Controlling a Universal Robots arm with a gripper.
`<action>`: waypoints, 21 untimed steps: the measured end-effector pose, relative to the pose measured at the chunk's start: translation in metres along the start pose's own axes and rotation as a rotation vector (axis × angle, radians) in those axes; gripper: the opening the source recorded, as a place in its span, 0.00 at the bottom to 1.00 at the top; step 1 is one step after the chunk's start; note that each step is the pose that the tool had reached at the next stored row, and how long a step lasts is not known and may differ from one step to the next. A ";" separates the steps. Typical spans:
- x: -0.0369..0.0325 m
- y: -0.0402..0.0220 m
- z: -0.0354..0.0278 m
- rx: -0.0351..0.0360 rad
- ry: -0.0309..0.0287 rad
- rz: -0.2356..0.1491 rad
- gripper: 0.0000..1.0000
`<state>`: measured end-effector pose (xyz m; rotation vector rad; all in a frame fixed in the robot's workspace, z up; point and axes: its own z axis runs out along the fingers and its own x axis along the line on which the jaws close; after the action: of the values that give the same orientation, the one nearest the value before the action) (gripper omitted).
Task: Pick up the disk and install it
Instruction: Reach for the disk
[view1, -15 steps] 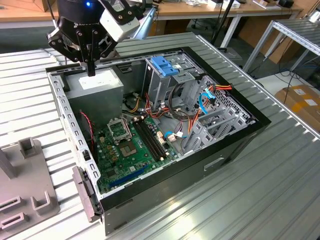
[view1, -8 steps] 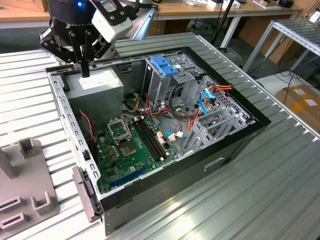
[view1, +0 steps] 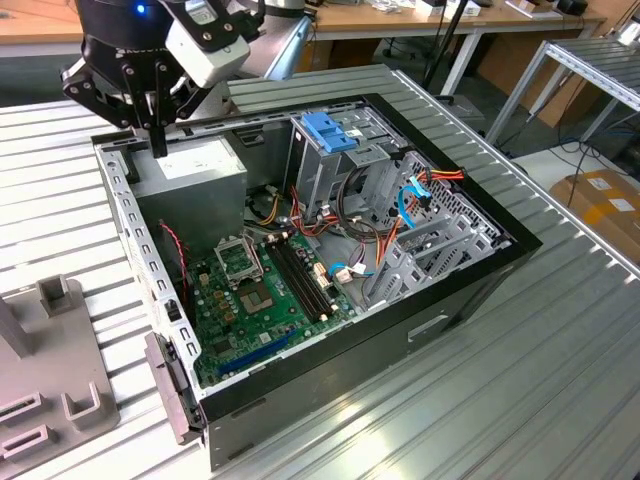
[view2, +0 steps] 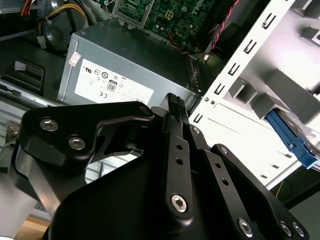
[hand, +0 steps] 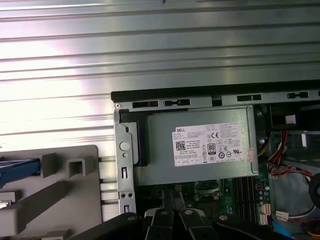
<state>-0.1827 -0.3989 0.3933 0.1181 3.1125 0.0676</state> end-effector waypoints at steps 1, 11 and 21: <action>0.0010 -0.0001 0.0000 0.0000 0.0000 0.000 0.11; 0.0213 -0.0016 -0.0006 0.0000 0.0000 0.000 0.11; 0.0554 -0.0042 -0.0015 0.0000 0.0000 0.000 0.11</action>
<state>-0.2383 -0.3990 0.3933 0.1178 3.1125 0.0676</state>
